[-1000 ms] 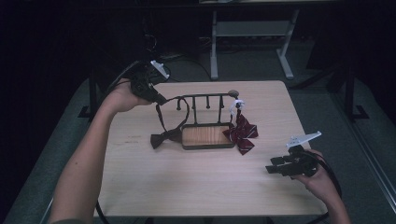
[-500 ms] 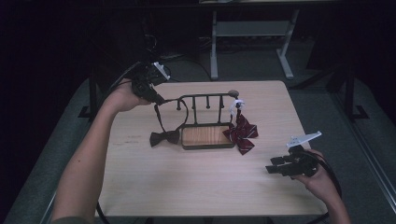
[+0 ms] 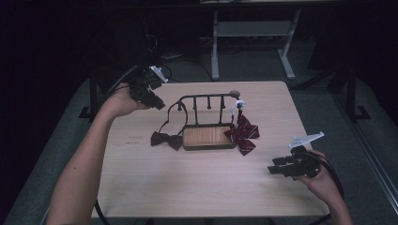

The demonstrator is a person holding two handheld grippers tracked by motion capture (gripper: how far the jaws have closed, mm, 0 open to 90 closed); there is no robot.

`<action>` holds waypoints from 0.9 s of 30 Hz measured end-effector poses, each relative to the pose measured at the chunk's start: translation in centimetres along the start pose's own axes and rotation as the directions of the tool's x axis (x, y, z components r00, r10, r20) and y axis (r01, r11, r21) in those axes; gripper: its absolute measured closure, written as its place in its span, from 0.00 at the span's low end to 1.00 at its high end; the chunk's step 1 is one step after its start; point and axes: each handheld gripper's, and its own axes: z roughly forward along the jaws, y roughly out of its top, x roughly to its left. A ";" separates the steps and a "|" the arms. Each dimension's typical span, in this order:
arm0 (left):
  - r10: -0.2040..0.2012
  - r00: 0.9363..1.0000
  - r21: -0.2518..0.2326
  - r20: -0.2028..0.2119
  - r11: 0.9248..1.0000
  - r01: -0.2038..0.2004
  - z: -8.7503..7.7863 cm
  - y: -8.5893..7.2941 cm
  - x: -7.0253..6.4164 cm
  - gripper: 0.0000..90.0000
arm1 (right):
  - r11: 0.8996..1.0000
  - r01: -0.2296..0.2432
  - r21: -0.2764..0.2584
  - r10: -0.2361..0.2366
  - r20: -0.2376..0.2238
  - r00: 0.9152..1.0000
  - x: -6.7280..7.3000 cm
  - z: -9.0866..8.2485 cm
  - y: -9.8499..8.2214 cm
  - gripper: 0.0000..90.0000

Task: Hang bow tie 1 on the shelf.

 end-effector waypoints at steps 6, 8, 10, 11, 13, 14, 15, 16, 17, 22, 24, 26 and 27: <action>-0.009 1.000 -0.046 0.005 0.999 0.009 -0.3 -0.9 -0.6 0.83 | 1.000 -0.007 0.001 0.007 0.004 1.000 0.0 0.0 0.0 0.55; -0.009 1.000 -0.049 0.010 0.999 0.010 -0.2 -1.3 -0.9 0.81 | 1.000 -0.005 -0.001 0.005 0.007 1.000 -0.1 0.0 0.0 0.55; -0.010 1.000 -0.058 0.010 0.998 0.011 -0.1 -1.7 -1.2 0.80 | 1.000 -0.008 -0.001 0.008 0.009 1.000 -0.2 -0.1 0.0 0.55; -0.011 1.000 -0.060 0.010 0.998 0.011 -0.1 -1.9 -1.2 0.80 | 1.000 -0.013 -0.005 0.013 0.008 1.000 -0.2 -0.1 0.0 0.54; -0.010 1.000 -0.061 0.011 0.998 0.011 0.0 -2.2 -1.5 0.79 | 1.000 -0.014 -0.008 0.014 0.009 1.000 -0.2 -0.2 0.0 0.54; -0.010 1.000 -0.055 0.011 0.998 0.011 0.0 -2.4 -1.6 0.79 | 1.000 -0.014 -0.009 0.014 0.010 1.000 -0.2 -0.2 -0.1 0.54; -0.006 1.000 -0.059 0.011 0.998 0.006 0.1 -2.6 -1.8 0.78 | 1.000 -0.013 -0.007 0.013 0.010 1.000 -0.2 -0.2 -0.1 0.54; -0.007 1.000 -0.062 0.013 0.998 0.008 0.1 -2.8 -1.9 0.78 | 1.000 -0.011 -0.004 0.011 0.012 1.000 -0.2 -0.2 -0.1 0.54; -0.005 1.000 -0.064 0.013 0.998 0.006 0.0 -3.0 -2.0 0.77 | 1.000 -0.011 -0.004 0.011 0.012 1.000 -0.2 -0.3 -0.1 0.54; -0.001 1.000 -0.076 0.018 0.997 0.002 0.1 -3.9 -2.7 0.76 | 1.000 -0.017 -0.007 0.017 0.013 1.000 -0.3 -0.3 -0.1 0.54; 0.000 1.000 -0.079 0.018 0.997 0.001 0.2 -4.3 -3.0 0.75 | 1.000 -0.016 -0.006 0.016 0.014 1.000 -0.3 -0.3 -0.1 0.54; 0.002 1.000 -0.080 0.019 0.997 0.000 0.2 -4.6 -3.3 0.74 | 1.000 -0.016 -0.006 0.016 0.014 1.000 -0.3 -0.3 -0.1 0.54; 0.002 1.000 -0.083 0.017 0.997 0.000 0.2 -4.8 -3.4 0.74 | 1.000 -0.016 -0.006 0.016 0.014 1.000 -0.3 -0.3 -0.1 0.54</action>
